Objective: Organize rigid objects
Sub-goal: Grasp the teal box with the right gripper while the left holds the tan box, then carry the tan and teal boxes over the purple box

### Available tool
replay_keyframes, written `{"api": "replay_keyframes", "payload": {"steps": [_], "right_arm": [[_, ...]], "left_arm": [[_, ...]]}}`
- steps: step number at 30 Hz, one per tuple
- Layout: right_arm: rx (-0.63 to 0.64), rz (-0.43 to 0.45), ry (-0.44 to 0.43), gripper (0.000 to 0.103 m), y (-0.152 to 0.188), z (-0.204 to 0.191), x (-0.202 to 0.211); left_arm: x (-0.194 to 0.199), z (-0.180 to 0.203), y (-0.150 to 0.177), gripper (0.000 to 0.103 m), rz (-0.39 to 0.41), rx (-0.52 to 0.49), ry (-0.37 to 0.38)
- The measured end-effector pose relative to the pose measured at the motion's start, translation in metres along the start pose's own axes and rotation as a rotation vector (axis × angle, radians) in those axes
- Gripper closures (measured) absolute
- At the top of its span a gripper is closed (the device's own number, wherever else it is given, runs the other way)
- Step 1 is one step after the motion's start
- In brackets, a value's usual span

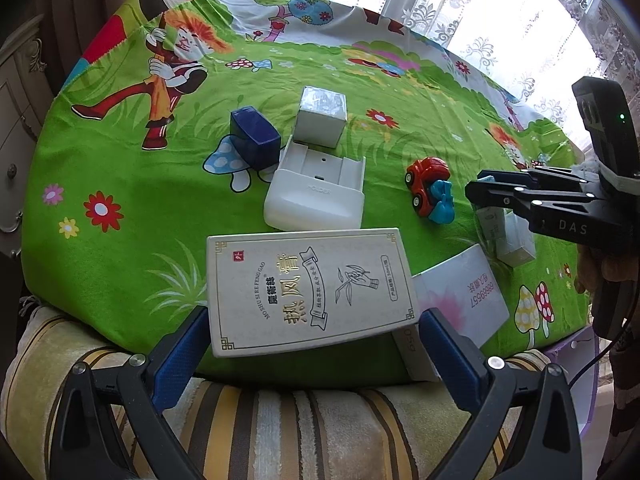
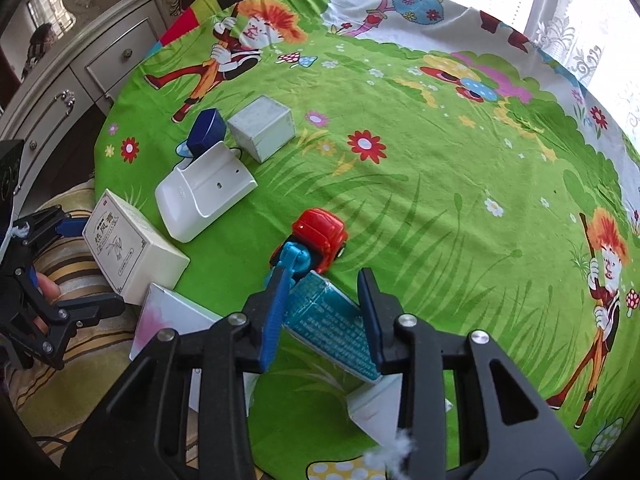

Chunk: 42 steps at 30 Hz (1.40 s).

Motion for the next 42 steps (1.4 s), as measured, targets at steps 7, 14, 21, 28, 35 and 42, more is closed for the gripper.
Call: {"api": "replay_keyframes", "payload": {"steps": [7,14,21,28,35,42], "right_arm": [[-0.166,0.095,0.025,0.079,0.001,0.032,0.022],[-0.193,0.102,0.072,0.09,0.002,0.043,0.038],[-0.102,0.057,0.084,0.018,0.006,0.032,0.026],[-0.096,-0.055,0.117,0.061,0.016,0.039,-0.016],[-0.117,0.05,0.174,0.066,0.014,0.028,0.015],[-0.143,0.155,0.189,0.066,0.017,-0.002,0.065]], "left_arm": [[0.0,0.0,0.0,0.0,0.001,0.0,0.0],[0.0,0.0,0.0,0.0,0.0,0.001,0.001],[0.0,-0.001,0.0,0.0,0.0,0.003,0.003],[0.002,-0.005,-0.001,0.001,0.005,0.021,0.011],[0.008,-0.007,-0.002,0.002,0.035,0.041,0.011],[0.021,-0.009,-0.003,0.008,0.08,0.043,-0.005]]}}
Point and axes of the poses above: each gripper's, at about its wrist camera, not at the fingertips, and x roughly against the way its jaws point, z to its right, y to its underside, the point moved 7 cm from there along -x, roughly the way its jaws point, and after that the axes turned 7 degrees about -y, right-handed, at the moved point
